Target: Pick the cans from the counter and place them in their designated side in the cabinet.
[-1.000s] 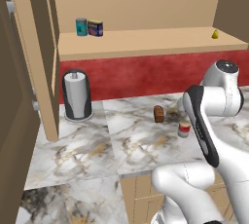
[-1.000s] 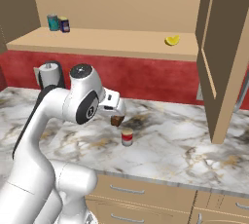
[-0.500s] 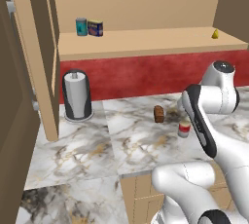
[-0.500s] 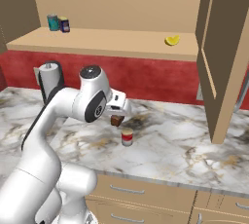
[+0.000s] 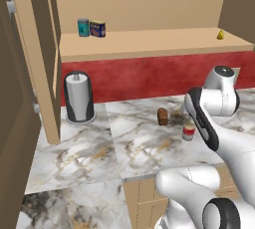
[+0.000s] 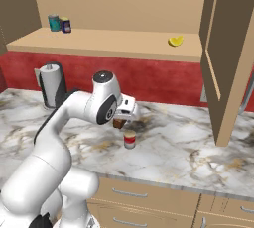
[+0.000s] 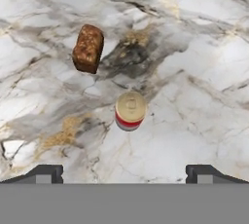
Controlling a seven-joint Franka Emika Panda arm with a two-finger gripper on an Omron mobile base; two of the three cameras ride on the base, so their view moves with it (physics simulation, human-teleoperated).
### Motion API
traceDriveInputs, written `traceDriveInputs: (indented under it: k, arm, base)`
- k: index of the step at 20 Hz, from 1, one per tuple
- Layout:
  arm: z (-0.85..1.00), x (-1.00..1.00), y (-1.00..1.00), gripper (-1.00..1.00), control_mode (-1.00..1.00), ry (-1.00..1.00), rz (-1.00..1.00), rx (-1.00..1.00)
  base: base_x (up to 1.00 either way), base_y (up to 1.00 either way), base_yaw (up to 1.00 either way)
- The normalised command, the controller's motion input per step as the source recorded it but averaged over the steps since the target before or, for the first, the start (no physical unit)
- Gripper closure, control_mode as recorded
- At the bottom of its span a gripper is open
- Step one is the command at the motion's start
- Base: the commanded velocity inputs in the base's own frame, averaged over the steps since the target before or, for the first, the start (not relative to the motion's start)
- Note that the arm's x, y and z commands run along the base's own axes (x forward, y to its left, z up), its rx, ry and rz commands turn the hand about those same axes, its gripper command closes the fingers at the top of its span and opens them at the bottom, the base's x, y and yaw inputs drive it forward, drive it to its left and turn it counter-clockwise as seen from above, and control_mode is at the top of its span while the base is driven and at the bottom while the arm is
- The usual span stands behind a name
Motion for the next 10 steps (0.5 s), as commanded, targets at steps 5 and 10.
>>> traceDriveInputs:
  k: [5,10]
  arm:
    - [-0.30,0.22,-0.10,-1.00,-1.00,0.00,0.00,0.00]
    - [-0.33,0.13,-0.05,-1.00,-1.00,0.01,0.00,0.00]
  base:
    - [0.00,0.00,0.00]
    - [0.00,0.00,0.00]
